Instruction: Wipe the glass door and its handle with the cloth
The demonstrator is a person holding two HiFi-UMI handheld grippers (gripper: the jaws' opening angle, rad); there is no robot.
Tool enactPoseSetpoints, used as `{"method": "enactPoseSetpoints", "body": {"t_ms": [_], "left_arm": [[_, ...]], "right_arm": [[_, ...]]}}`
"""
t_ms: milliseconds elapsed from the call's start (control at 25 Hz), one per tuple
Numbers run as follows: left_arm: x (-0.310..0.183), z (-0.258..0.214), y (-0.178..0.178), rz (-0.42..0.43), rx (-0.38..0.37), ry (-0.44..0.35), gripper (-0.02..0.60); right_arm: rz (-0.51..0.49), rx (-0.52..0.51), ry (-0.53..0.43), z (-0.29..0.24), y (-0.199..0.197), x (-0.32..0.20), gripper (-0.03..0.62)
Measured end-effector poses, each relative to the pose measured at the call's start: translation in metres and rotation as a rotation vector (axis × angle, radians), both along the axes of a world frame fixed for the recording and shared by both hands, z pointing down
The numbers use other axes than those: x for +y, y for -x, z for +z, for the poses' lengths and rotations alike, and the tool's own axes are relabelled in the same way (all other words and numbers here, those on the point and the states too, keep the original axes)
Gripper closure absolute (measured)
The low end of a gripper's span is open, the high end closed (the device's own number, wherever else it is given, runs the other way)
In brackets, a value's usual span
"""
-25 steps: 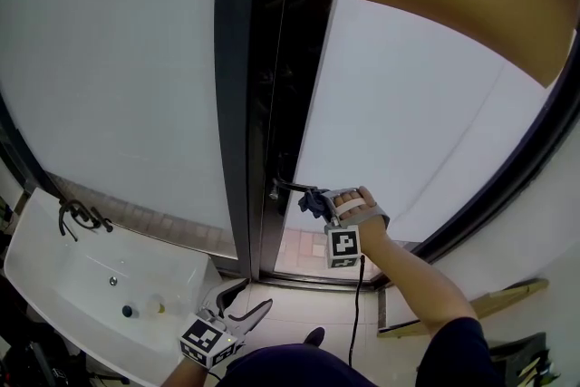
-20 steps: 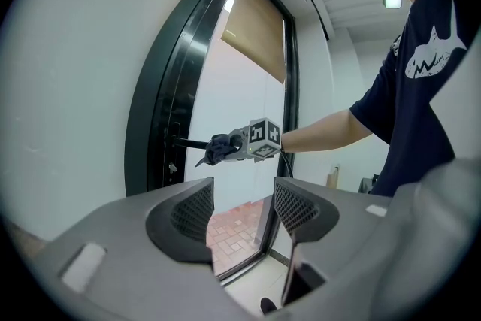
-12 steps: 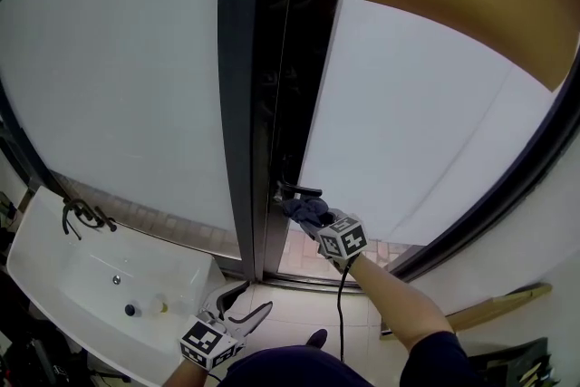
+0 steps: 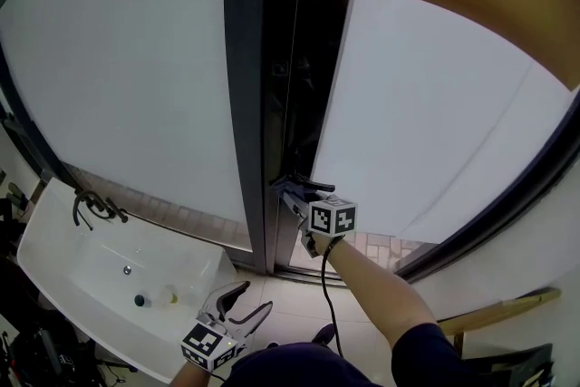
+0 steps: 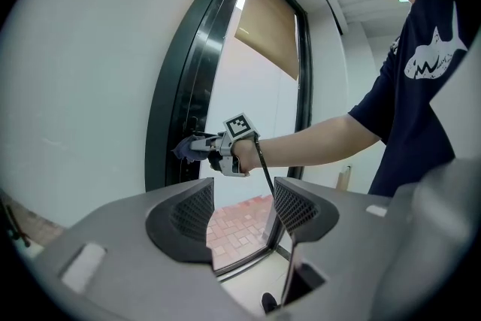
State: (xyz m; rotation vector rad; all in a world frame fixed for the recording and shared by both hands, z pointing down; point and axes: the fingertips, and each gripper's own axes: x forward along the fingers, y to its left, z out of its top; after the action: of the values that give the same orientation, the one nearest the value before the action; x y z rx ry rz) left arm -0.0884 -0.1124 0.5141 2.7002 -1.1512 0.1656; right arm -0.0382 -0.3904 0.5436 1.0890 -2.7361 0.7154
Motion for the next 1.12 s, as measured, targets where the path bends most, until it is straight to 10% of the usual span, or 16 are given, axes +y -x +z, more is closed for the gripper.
{"method": "enactPoseSetpoints", "body": {"t_ms": [1120], "left_arm": [[-0.007,-0.008,-0.014,0.068,0.002,-0.021,0.334]], "right_arm": [[0.126,0.067,0.009,0.013,-0.117,0.037,0.444]]}}
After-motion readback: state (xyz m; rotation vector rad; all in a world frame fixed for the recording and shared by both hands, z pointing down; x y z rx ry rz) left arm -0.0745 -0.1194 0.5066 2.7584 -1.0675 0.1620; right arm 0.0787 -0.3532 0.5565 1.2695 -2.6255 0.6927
